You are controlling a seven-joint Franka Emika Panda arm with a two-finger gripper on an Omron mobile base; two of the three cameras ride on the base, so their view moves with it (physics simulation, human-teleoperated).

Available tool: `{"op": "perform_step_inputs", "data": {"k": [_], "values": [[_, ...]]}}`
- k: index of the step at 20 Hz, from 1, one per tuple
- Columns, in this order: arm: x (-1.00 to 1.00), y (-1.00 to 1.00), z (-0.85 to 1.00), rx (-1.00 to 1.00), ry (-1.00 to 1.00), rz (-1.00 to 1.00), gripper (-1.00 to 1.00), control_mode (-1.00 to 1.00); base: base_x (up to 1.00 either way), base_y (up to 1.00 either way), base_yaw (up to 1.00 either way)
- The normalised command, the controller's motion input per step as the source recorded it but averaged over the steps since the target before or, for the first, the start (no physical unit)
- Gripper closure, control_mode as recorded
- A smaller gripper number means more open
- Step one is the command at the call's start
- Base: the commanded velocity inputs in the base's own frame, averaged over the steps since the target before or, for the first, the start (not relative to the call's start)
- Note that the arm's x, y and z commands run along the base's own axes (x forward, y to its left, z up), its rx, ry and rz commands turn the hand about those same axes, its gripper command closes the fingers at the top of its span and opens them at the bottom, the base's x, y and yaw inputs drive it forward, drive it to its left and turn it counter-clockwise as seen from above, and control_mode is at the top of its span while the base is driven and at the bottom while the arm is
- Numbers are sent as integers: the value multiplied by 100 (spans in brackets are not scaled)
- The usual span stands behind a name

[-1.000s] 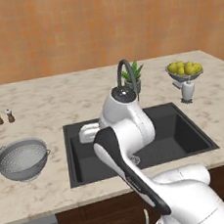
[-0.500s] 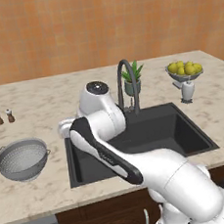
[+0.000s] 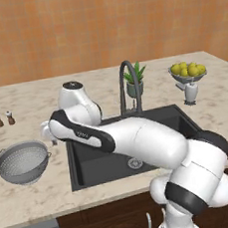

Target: Put the colander in the sink, put the orange in the colander, and turn on the sink faucet and pour water over the colander.

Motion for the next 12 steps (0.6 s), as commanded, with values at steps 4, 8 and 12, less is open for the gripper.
{"op": "perform_step_inputs", "data": {"k": [4,8,12], "values": [[39,56,-44,-4,8,0,-100,-100,0,0,0],[40,52,-52,-6,7,0,-100,-100,0,0,0],[41,37,-29,-2,1,0,-100,-100,0,0,0]]}}
